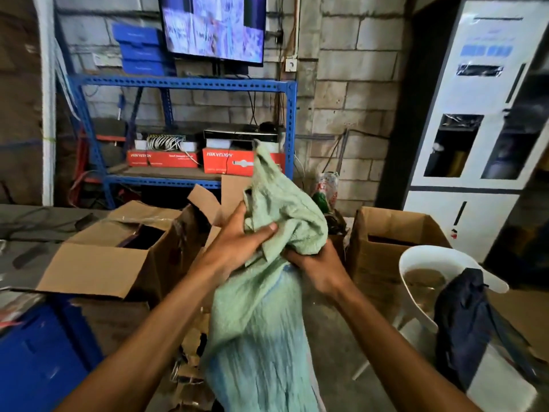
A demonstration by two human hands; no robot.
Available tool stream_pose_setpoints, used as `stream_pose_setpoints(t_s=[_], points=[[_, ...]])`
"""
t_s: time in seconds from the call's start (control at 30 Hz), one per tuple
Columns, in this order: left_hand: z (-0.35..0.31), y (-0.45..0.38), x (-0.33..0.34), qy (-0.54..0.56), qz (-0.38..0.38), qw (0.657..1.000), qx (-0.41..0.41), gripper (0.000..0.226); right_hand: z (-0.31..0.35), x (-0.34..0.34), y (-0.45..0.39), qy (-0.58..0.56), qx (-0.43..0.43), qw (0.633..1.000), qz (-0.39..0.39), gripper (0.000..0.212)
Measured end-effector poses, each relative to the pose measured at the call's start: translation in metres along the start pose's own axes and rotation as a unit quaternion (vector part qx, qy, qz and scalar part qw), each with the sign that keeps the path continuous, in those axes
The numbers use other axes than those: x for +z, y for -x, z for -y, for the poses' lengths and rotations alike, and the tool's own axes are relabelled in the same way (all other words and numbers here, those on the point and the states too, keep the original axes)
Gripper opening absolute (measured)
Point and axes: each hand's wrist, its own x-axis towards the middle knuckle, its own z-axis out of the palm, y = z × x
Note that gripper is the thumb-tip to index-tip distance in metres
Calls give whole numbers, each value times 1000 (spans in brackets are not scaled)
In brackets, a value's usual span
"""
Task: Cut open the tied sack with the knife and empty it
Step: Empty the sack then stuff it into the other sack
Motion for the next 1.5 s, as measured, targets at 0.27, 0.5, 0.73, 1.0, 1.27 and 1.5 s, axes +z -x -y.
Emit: stream_pose_setpoints(t_s=[0.27, 0.5, 0.73, 1.0, 1.27, 1.5], points=[[3, 4, -38, 106, -142, 976, -128, 27, -24, 1, 23, 5, 161, 960, 231, 74], [30, 21, -53, -335, -286, 886, -147, 55, -34, 16, -8, -43, 133, 981, 133, 20], [19, 69, -24, -339, -95, 935, 51, 34, -20, 12, -37, -164, 219, 937, 216, 16], [29, 150, -13, -379, -417, 825, -47, 37, -7, 25, -16, -22, 188, 895, 404, 33], [-1, 252, -38, 73, -550, 809, -193, 34, -14, 82, 79, -113, 351, 749, 550, 76], [7, 365, -29, -257, -628, 677, -286, 58, -3, 142, 170, -99, 130, 824, 543, 28]])
